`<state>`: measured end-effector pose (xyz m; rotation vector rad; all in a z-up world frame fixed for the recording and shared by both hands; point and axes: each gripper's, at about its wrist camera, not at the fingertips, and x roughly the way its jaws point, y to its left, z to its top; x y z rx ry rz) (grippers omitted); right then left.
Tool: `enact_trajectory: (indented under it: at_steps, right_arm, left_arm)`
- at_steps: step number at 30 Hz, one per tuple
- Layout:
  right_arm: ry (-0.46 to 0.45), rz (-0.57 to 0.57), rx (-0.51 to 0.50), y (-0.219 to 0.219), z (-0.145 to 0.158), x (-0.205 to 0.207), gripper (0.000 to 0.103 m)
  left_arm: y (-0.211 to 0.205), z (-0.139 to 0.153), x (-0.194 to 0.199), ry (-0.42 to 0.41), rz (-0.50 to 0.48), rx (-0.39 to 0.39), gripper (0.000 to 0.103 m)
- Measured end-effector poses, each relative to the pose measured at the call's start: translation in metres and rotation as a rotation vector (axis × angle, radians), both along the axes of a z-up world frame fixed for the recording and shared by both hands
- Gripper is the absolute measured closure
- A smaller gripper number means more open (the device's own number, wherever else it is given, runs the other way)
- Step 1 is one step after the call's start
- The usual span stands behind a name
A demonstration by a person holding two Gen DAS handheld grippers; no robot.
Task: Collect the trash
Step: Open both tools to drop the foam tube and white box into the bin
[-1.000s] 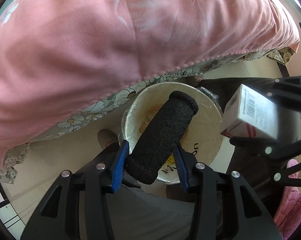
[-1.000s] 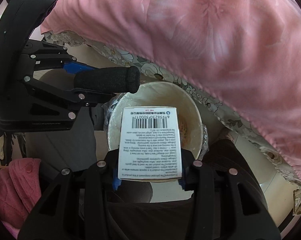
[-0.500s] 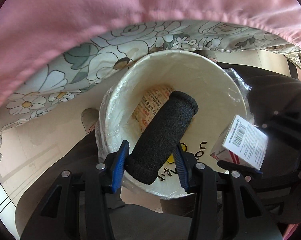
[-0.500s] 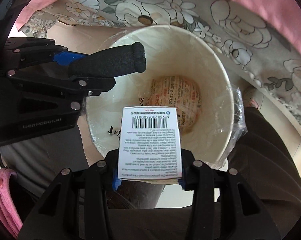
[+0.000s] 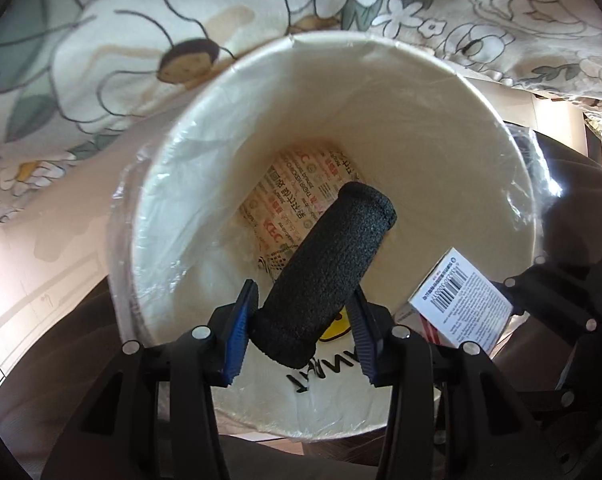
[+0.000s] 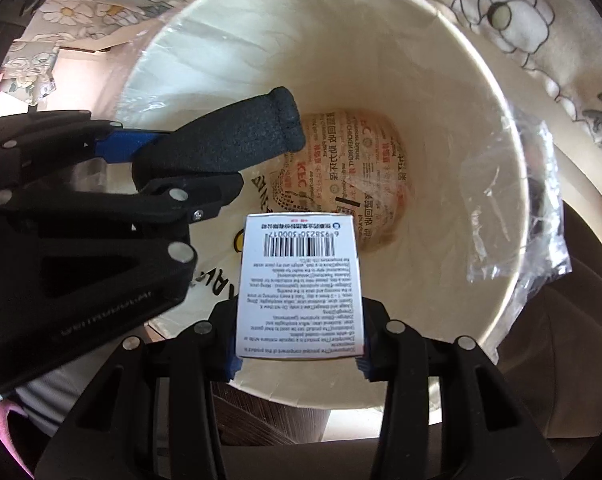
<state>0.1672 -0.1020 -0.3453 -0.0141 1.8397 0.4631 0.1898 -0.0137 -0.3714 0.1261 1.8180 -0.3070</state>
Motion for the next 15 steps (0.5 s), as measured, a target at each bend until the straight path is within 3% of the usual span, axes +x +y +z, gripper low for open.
enact_trajectory:
  at_steps: [5, 7, 8, 15]
  right_arm:
    - [0.014, 0.006, -0.047, 0.002, -0.010, 0.003, 0.058]
    - [0.030, -0.001, -0.058, 0.004, -0.020, 0.005, 0.046]
    - [0.033, -0.007, -0.059, 0.001, -0.021, 0.006, 0.044]
    - [0.037, -0.014, -0.040, 0.004, -0.021, 0.010, 0.044]
  left_arm:
    - [0.005, -0.010, 0.002, 0.016, 0.018, 0.011, 0.054]
    - [0.001, -0.011, 0.004, 0.030, 0.033, 0.018, 0.040]
    - [0.002, -0.012, 0.004, 0.032, 0.044, 0.019, 0.037]
    - [-0.006, -0.007, 0.003, 0.025, 0.027, 0.020, 0.036]
